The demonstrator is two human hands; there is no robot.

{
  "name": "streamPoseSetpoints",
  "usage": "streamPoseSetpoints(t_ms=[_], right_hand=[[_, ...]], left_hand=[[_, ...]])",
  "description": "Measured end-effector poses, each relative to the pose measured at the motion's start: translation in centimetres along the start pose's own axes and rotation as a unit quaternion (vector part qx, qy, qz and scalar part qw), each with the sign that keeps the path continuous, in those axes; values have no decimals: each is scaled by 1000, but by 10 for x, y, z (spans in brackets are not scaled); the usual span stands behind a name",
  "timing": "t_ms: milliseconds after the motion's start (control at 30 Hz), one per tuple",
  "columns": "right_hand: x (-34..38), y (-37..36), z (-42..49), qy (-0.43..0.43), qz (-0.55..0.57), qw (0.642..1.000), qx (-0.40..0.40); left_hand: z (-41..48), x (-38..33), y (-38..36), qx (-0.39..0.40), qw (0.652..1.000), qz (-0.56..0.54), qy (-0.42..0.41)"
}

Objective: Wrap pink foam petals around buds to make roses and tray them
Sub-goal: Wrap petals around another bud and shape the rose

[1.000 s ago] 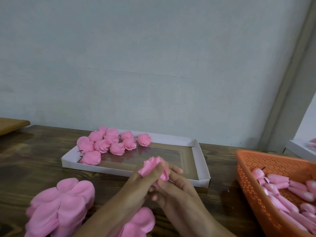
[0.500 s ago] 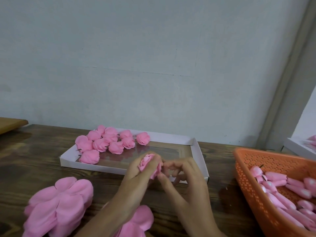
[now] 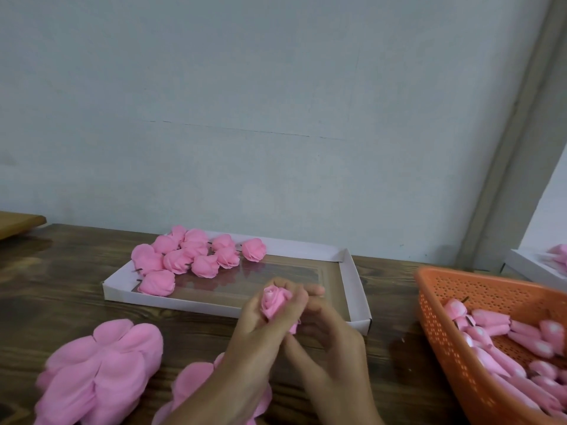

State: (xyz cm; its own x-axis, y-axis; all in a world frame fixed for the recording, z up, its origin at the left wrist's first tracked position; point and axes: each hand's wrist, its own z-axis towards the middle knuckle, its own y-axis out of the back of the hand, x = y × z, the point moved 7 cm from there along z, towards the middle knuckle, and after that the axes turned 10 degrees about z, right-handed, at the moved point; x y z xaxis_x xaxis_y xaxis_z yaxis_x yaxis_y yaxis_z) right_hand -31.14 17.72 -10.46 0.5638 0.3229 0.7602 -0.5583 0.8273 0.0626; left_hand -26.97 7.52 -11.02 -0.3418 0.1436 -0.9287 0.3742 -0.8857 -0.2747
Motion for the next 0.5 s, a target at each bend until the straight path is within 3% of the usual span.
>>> streamPoseSetpoints(t_ms=[133,267,367,433,500], right_hand=[[-5,-18,2,-119,189,971,85],[-16,-40,-1,-293,389,866,114],[-15,-46,-4,-334,473,807,119],[-17,-45,-5,-334,493,797,101],[-19,-43,-3,-316,487,810,87]], left_hand=[[-1,-16,-2,131,991,9,-8],[1,-15,7,182,981,63,9],[3,-16,10,143,987,78,-2],[3,-15,10,82,991,102,-8],[2,-11,8,40,993,110,-10]])
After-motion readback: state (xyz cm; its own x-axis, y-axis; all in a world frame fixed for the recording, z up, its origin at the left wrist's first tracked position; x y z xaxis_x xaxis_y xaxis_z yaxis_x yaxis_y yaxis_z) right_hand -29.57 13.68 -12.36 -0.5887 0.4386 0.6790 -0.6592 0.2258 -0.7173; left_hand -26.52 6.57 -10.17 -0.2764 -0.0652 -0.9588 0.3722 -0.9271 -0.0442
